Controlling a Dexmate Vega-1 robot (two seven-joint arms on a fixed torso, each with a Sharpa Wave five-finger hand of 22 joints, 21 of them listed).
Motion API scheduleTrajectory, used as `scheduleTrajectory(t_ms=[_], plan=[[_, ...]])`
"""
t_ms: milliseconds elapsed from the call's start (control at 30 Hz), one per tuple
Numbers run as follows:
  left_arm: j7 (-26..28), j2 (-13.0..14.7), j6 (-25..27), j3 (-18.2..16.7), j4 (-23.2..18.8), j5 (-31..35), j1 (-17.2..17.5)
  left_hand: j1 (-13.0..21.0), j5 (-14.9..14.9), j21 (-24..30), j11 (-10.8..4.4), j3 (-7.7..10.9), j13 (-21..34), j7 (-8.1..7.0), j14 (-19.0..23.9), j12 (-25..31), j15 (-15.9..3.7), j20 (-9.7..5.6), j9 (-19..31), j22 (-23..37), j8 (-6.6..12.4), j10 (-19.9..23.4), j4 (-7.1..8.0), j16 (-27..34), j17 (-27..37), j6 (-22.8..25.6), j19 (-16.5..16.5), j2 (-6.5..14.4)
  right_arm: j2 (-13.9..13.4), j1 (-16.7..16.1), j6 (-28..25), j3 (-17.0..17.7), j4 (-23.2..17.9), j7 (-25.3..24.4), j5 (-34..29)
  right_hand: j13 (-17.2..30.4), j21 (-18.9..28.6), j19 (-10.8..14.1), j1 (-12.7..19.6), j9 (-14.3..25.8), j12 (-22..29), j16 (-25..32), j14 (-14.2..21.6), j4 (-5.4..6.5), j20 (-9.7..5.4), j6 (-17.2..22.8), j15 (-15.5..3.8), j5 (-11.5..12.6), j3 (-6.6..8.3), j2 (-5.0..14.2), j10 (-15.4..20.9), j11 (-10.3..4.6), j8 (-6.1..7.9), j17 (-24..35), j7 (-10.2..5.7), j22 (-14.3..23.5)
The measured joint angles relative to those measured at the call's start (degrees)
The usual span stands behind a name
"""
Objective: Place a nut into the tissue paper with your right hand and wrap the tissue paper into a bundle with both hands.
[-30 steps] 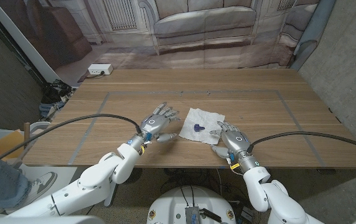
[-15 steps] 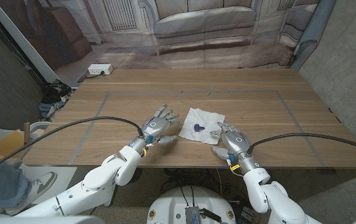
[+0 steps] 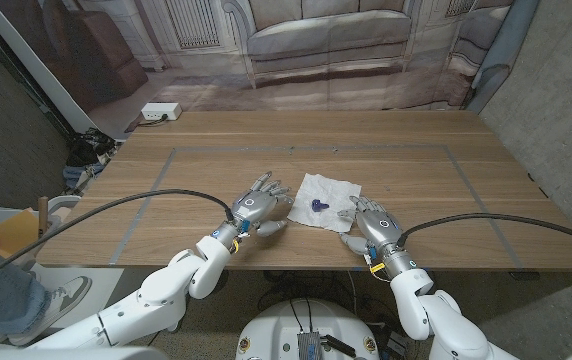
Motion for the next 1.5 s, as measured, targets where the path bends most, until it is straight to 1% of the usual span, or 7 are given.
scheduleTrajectory(t_ms=[167,267,567,733,867,1333,1500], plan=[[1.21,-0.64,-0.79,0.54,1.58,-0.55,-0.56,0.00,0.00,0.00,-0.08,0.15,0.00,-0.33,0.72,0.06,-0.09,0.16,0.00,-0.06,0.22,1.28,0.16,0.00,0.00,1.12,0.46,0.00,0.27,0.13,0.41,-0.09,0.47,-0.94,0.37,0.00,0.24,-0.01,0.00,0.00,0.04,0.22,0.47,0.00,0.01,0.61,-0.02,0.22,0.00,0.00,0.23,-0.22,0.00,0.00,0.00,0.00],[1.74,-0.85,-1.13,0.68,1.98,-0.88,-0.71,0.00,0.00,0.00,-0.21,0.15,0.00,-0.63,0.71,0.06,-0.09,0.25,0.00,-0.06,0.22,1.41,0.16,0.00,0.00,1.41,0.55,-0.01,0.38,0.23,0.45,-0.16,0.73,-1.01,0.41,0.00,0.25,0.30,0.00,0.00,0.04,0.22,0.74,0.00,-0.30,0.61,-0.11,0.21,0.00,0.00,0.46,0.00,0.46,0.00,0.00,0.00],[2.28,-1.62,-1.22,1.54,3.29,-1.22,-1.44,0.61,0.00,0.00,-0.20,0.15,0.00,-0.43,1.33,0.06,-0.10,-0.06,0.00,-0.05,0.22,2.00,0.15,0.28,0.00,1.82,0.85,-0.45,0.33,0.38,0.93,-0.26,1.12,-1.56,1.18,0.00,0.25,0.50,0.30,-0.01,0.49,0.44,1.04,0.00,-0.08,1.86,-0.41,0.43,0.00,0.30,1.03,-0.40,0.85,0.00,0.01,0.01],[2.09,-1.81,-1.03,2.07,3.43,-0.78,-1.88,0.82,0.00,0.00,-0.20,0.15,0.00,-0.13,1.33,0.06,-0.10,-0.06,0.00,-0.05,0.22,1.99,0.15,0.28,0.00,2.14,0.85,-0.24,0.19,0.38,0.98,-0.24,1.23,-1.63,1.42,0.00,0.25,0.50,0.29,0.27,0.49,0.44,1.04,0.00,-0.08,2.16,-0.41,0.64,0.00,0.30,1.34,-0.71,0.85,0.00,-0.12,0.01],[1.39,-1.81,-0.24,2.44,3.14,0.08,-2.12,0.83,0.00,0.00,-0.48,0.40,0.00,-0.43,1.33,0.06,-0.10,-0.06,0.00,-0.05,0.22,2.31,0.40,0.28,0.00,2.44,0.85,-0.23,0.01,0.22,1.05,-0.02,1.27,-1.92,2.21,0.00,0.25,0.50,0.29,0.27,0.49,0.44,1.35,0.00,-0.08,2.66,-0.11,0.64,0.00,0.30,1.34,-0.71,1.30,0.00,0.00,0.01],[-0.27,-1.52,1.76,3.26,2.41,2.76,-2.56,2.19,-0.05,0.00,-0.39,1.05,-0.01,-0.62,1.87,0.44,-0.21,-0.06,0.00,-0.05,0.65,3.47,0.25,0.28,-0.01,3.48,0.85,0.53,-0.94,0.00,1.05,0.46,0.94,-1.83,3.59,-0.31,0.24,0.50,0.29,0.26,0.93,0.44,1.64,0.00,-0.08,3.28,-0.39,0.87,0.00,0.30,1.71,-1.08,1.30,0.00,0.00,0.01],[-0.33,-1.62,1.79,3.63,2.91,3.27,-3.03,2.72,-0.38,0.00,-0.50,1.40,-0.01,-0.41,2.34,0.50,-0.29,0.25,0.00,-0.05,0.90,4.36,0.20,0.28,-0.01,4.52,1.16,1.05,-1.06,0.19,1.08,0.54,0.95,-1.79,4.03,-0.31,0.25,0.52,0.52,0.26,0.93,0.44,1.91,0.00,-0.11,4.10,-0.67,0.87,0.00,0.53,2.36,-1.12,1.89,0.00,-0.02,0.01]])
